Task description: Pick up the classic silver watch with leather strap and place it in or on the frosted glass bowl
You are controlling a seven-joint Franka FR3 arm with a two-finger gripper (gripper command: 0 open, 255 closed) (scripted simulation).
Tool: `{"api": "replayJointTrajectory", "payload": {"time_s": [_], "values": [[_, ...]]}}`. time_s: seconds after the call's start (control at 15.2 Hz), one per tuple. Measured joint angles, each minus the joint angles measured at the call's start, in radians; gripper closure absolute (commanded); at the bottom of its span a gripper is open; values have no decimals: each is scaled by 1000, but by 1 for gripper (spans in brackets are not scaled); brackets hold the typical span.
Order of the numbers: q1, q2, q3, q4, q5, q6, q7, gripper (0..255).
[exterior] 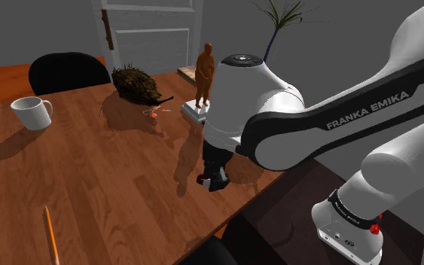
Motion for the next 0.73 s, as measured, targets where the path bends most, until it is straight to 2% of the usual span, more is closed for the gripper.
{"api": "replayJointTrajectory", "payload": {"time_s": [0.33, 0.73], "values": [[43, -73, -64, 29, 47, -91, -40, 255], [74, -136, -120, 72, 69, -191, -61, 255]]}}
